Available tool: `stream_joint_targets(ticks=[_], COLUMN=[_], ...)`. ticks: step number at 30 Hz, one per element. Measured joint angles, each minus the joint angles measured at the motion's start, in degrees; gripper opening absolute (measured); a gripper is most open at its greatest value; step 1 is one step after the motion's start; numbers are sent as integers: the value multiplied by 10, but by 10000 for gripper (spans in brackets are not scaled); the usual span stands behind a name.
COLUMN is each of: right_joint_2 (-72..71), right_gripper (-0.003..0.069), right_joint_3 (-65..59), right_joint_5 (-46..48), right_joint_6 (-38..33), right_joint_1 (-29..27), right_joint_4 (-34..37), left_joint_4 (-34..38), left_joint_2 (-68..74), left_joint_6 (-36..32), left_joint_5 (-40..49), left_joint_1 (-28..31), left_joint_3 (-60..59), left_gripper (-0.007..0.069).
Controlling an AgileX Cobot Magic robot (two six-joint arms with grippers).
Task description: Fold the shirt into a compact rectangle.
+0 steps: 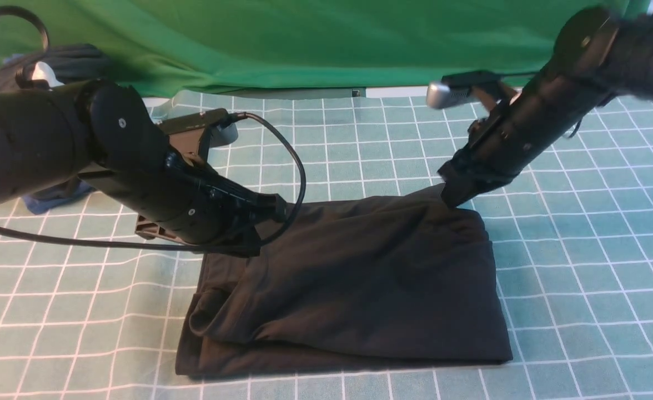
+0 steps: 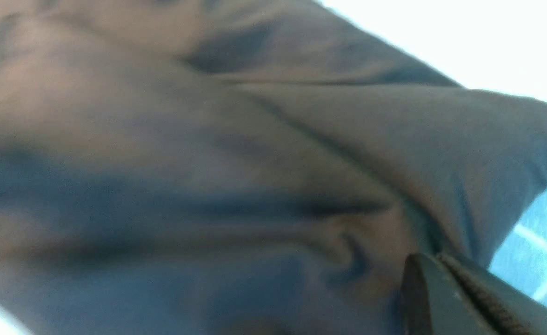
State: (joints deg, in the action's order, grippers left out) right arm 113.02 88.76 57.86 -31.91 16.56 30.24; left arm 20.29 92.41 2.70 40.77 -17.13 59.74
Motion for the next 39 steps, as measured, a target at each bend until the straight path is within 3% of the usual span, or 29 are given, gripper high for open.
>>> stream_joint_targets(ticks=[9,14,22,29,39], right_joint_2=[-56,-16,20,-13,-214], right_gripper=[12,10,10,10,12], right_joint_3=[-78,-111,-111,-111,-111], right_joint_5=[-14,-128,-214,-195,-83], right_joint_6=[-31,-28,-19,-11,3], right_joint_1=[0,0,0,-3,-47], right_joint_4=[-2,-14,-18,-20,-26], left_joint_4=[1,5,21,18,-9], left_joint_2=[0,0,0,-17,-145], left_joint_6=[-1,-1,-4,-12,-8], left_joint_5=[11,14,28,40,78], left_joint_1=[0,0,0,0,0], left_joint_3=[0,0,0,0,0], left_gripper=[7,7,7,7,7])
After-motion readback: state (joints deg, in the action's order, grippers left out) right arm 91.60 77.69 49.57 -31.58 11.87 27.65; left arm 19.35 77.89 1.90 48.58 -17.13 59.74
